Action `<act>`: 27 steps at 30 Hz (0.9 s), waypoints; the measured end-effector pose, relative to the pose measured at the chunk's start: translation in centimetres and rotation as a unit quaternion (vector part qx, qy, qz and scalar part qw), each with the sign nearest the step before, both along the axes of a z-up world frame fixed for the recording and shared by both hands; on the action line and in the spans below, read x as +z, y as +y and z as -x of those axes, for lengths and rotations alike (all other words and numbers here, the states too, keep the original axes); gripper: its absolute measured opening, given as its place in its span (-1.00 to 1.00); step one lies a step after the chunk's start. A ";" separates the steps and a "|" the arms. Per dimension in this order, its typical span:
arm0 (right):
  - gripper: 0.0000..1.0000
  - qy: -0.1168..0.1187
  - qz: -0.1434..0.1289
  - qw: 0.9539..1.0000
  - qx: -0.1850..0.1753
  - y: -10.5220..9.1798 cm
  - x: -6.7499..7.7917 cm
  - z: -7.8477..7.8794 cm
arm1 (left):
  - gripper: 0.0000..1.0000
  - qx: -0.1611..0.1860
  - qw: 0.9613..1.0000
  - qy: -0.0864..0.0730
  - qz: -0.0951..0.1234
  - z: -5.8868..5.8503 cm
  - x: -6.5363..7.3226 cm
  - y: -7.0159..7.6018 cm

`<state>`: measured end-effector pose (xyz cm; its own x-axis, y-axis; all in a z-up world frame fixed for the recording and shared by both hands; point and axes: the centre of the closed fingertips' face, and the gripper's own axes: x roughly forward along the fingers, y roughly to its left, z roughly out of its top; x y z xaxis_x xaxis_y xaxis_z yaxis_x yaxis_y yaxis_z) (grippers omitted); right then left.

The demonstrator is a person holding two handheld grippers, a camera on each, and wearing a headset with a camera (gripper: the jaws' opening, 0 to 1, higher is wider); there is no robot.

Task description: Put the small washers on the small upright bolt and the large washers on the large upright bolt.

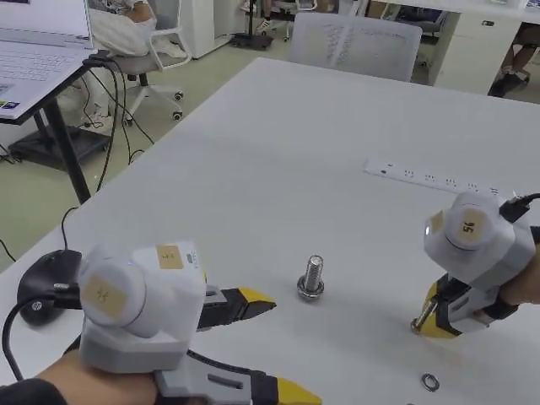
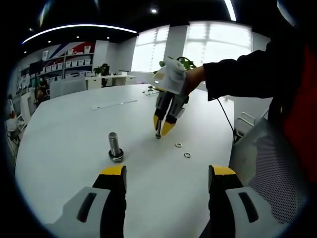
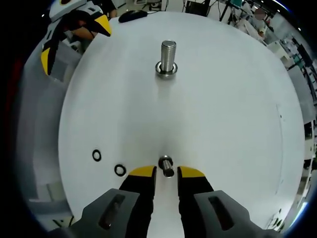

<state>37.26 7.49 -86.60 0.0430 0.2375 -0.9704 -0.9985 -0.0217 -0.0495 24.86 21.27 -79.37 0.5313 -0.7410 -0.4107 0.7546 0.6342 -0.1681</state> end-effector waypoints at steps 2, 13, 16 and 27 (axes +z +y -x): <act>-0.64 -0.001 -0.002 1.000 -0.006 -0.3 0.1 0.0 | 0.33 -0.001 1.000 0.000 0.000 0.0 0.0 0.0; -0.63 -0.002 -0.002 1.000 -0.021 -1.5 0.5 0.8 | 0.33 -0.002 1.000 0.000 -0.002 0.2 0.0 -0.1; -0.63 -0.001 -0.002 1.000 -0.024 -1.8 0.5 1.2 | 0.34 -0.002 1.000 0.000 -0.002 0.2 0.0 -0.1; -0.63 0.005 -0.001 0.999 -0.035 -2.9 0.4 2.6 | 0.33 -0.004 1.000 -0.002 -0.003 0.3 0.1 -0.2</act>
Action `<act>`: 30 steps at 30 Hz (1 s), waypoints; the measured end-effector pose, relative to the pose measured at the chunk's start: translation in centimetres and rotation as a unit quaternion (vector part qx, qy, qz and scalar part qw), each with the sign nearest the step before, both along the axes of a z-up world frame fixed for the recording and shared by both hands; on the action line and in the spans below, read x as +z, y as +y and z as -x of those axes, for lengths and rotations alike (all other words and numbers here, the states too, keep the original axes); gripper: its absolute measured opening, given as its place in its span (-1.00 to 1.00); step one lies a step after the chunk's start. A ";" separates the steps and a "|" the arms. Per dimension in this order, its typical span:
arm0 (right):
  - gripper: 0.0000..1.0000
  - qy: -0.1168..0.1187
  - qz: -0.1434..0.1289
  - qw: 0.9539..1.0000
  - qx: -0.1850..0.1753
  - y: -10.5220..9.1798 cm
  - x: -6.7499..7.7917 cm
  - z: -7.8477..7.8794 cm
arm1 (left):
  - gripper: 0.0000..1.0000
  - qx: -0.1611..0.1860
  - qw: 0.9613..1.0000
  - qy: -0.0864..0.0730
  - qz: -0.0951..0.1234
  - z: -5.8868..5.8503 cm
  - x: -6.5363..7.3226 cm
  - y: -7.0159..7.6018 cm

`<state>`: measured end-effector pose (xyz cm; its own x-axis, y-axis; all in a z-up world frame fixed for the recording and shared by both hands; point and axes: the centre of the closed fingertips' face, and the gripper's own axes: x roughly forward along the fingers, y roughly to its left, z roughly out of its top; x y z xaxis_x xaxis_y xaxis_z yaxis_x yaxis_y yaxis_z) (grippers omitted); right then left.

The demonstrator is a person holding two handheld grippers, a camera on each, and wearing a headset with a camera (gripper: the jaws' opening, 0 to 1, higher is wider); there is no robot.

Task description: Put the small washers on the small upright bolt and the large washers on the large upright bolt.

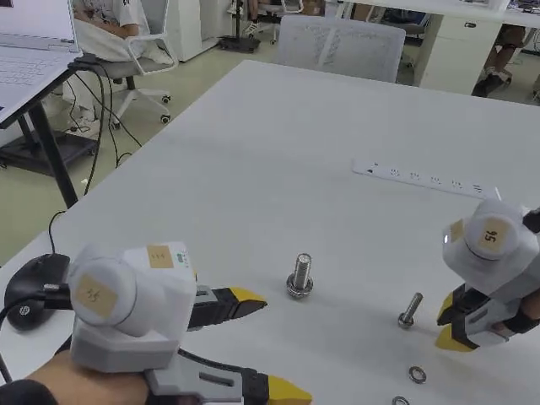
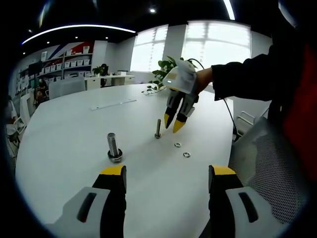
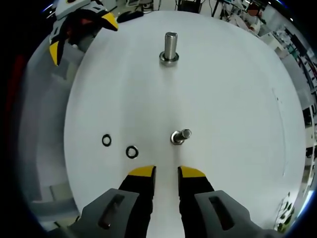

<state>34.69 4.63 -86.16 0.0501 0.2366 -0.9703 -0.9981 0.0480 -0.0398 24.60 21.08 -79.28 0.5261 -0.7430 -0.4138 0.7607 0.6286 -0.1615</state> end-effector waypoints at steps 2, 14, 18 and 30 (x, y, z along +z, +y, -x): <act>-0.63 0.001 -0.001 1.000 -0.001 -0.1 0.0 0.2 | 0.33 0.000 1.000 0.000 0.000 0.0 0.0 0.0; -0.62 0.011 -0.007 1.000 0.006 0.4 -0.5 2.4 | 0.33 -0.002 1.000 -0.003 0.000 0.0 0.2 -0.1; -0.62 0.014 -0.007 1.000 0.011 0.8 -0.7 3.1 | 0.33 -0.002 1.000 -0.004 0.000 0.0 0.2 -0.1; -0.62 0.023 -0.008 0.999 0.023 2.0 -1.4 4.0 | 0.33 -0.002 1.000 -0.006 0.001 0.0 0.3 -0.1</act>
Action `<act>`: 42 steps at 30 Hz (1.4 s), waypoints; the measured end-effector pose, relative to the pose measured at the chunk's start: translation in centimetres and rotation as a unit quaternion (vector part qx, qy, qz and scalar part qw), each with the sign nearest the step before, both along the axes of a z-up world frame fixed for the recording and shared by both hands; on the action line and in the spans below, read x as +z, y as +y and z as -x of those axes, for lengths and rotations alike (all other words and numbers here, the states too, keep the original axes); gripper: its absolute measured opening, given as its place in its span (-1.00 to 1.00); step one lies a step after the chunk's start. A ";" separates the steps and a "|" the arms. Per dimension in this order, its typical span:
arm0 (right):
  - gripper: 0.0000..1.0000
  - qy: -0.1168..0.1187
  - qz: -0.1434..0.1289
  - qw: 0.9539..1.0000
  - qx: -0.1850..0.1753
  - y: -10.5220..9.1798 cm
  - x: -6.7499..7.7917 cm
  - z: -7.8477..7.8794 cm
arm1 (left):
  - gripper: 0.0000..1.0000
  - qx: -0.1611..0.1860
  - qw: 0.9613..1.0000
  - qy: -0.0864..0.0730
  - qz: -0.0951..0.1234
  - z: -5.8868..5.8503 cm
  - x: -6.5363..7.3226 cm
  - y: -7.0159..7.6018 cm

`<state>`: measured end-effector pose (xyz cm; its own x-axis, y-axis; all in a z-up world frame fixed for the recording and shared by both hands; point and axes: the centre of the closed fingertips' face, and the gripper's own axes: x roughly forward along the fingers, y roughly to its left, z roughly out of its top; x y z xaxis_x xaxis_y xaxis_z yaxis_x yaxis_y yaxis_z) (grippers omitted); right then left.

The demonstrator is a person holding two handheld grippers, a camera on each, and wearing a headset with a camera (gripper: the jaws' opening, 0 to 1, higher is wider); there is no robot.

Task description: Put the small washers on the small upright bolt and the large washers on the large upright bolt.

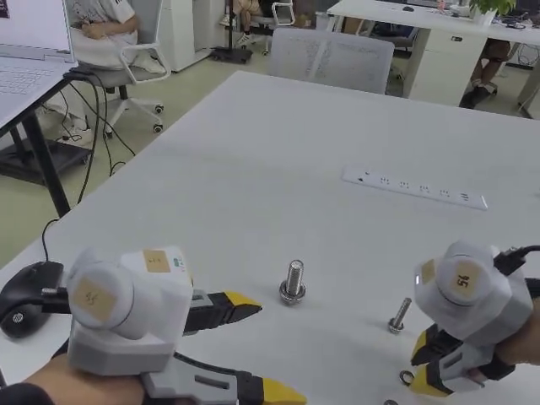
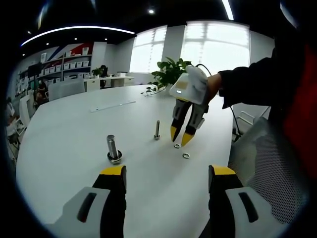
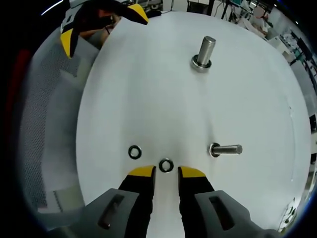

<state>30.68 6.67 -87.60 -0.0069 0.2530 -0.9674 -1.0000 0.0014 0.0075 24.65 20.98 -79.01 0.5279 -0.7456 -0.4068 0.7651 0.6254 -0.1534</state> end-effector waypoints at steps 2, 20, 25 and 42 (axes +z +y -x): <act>-0.63 -0.001 0.000 1.000 0.001 0.1 -0.1 -0.1 | 0.33 0.000 1.000 0.000 0.001 0.0 0.0 0.0; -0.68 -0.015 0.011 1.000 0.020 0.2 -0.5 0.1 | 0.33 0.000 1.000 0.001 0.003 -0.1 0.0 0.0; -0.71 -0.020 0.008 1.000 0.021 0.2 -0.5 0.2 | 0.33 0.000 1.000 0.000 0.003 0.0 0.0 0.0; -0.73 -0.012 0.009 1.000 0.024 0.3 -0.4 0.0 | 0.32 0.002 1.000 0.001 0.005 0.0 0.2 0.0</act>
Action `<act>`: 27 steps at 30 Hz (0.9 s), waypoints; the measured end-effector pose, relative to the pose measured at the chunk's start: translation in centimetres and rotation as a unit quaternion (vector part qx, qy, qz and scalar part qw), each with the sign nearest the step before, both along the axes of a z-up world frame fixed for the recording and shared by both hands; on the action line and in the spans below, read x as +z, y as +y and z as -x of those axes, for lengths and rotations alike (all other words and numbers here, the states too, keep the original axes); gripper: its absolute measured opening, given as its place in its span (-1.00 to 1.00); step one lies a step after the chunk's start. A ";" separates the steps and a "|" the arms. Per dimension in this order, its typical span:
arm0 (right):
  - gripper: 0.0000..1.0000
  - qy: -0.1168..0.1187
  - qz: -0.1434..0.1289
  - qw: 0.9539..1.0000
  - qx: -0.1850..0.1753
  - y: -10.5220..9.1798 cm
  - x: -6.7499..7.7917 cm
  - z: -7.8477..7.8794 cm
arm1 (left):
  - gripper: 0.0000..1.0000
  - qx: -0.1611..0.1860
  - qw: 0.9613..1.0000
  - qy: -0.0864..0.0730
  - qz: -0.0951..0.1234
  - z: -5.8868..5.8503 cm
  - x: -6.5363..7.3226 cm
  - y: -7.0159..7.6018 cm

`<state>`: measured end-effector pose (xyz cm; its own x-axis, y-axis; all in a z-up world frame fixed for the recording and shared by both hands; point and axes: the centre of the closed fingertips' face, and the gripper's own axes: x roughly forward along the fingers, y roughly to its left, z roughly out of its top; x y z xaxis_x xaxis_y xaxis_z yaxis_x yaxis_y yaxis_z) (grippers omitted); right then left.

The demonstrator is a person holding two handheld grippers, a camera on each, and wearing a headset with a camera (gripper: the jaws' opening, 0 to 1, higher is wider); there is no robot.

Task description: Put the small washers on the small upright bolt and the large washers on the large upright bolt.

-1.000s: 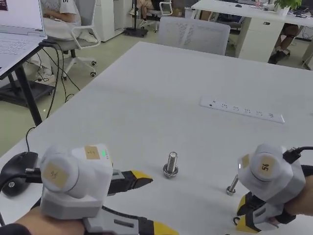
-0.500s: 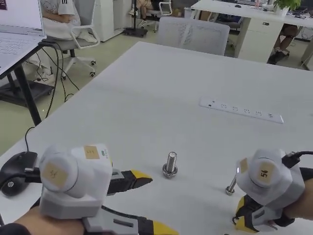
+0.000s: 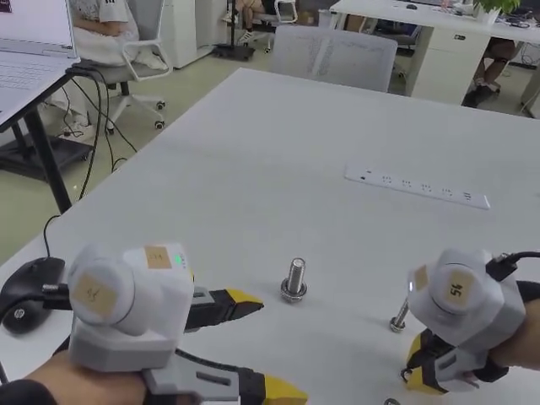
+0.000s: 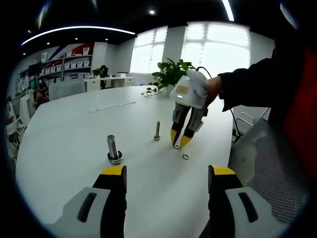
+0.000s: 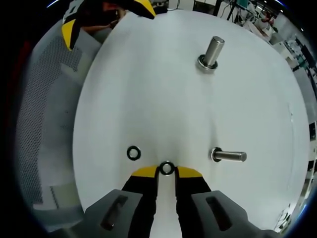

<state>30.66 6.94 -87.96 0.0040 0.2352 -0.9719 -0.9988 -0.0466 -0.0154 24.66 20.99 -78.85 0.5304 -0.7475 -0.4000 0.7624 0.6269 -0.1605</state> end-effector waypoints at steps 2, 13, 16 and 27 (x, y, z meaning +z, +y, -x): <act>-0.73 0.000 0.001 1.000 0.000 0.0 0.0 -0.1 | 0.32 0.000 1.000 0.000 0.000 0.0 0.0 0.0; -0.73 0.005 0.000 1.000 -0.006 -0.3 0.6 -0.2 | 0.32 0.001 1.000 0.001 0.000 -0.1 0.1 0.1; -0.73 0.004 -0.001 1.000 -0.010 -0.6 1.1 -0.5 | 0.32 0.000 1.000 0.001 -0.001 -0.1 0.1 0.1; -0.73 -0.010 -0.001 1.000 -0.023 -2.1 3.4 -1.7 | 0.32 -0.002 1.000 0.000 0.000 -0.1 0.1 0.0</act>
<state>32.34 4.89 -84.54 0.0348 0.2371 -0.9709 -0.9993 -0.0009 -0.0361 24.74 20.97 -78.73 0.5270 -0.7497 -0.4002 0.7648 0.6237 -0.1613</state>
